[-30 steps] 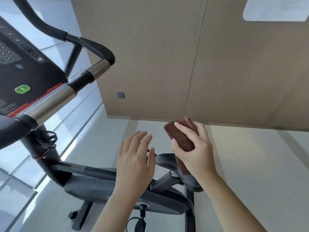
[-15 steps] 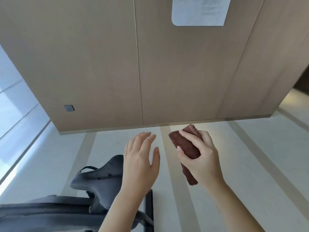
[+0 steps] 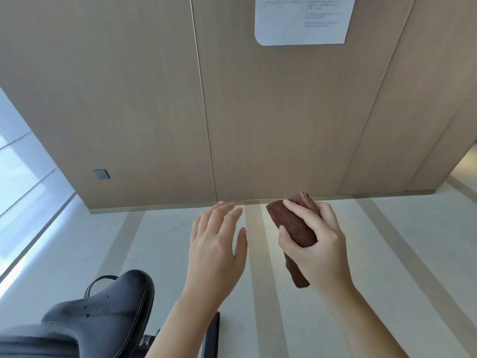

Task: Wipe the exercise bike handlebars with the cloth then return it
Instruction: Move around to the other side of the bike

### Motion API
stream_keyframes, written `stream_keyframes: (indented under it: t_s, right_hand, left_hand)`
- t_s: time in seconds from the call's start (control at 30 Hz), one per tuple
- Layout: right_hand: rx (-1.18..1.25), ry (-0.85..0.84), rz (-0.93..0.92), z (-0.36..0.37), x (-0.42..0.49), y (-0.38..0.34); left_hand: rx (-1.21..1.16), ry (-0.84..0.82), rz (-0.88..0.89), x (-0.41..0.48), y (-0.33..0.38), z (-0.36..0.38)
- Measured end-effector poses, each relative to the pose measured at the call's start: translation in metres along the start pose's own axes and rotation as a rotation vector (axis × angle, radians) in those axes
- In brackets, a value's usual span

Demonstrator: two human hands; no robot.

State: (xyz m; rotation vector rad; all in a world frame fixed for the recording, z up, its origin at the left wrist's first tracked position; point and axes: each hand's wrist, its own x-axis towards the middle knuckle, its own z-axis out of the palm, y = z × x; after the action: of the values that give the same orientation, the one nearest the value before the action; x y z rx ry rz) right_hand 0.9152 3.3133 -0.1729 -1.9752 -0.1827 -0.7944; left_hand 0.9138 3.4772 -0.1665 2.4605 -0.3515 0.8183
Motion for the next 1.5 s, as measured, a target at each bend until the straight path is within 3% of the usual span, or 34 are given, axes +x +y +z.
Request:
stream_keyframes:
  t_s: [0.23,0.73,1.0,1.2,1.5]
  right_hand:
    - [0.033,-0.061,-0.010,0.048,0.072,0.048]
    - [0.273,-0.358,-0.106,0.261,0.243,0.085]
    - [0.410,-0.514,-0.180,0.385,0.302,0.086]
    - [0.522,-0.633,-0.254,0.488,0.369,0.084]
    - [0.708,-0.853,-0.370,0.607,0.416,0.034]
  left_hand:
    - [0.046,0.024,-0.022,0.061,-0.037,0.052]
    - [0.255,0.176,-0.249,0.205,-0.190,0.088]
    - [0.391,0.205,-0.416,0.249,-0.278,0.090]
    - [0.508,0.317,-0.531,0.318,-0.354,0.089]
    - [0.716,0.449,-0.671,0.359,-0.417,0.049]
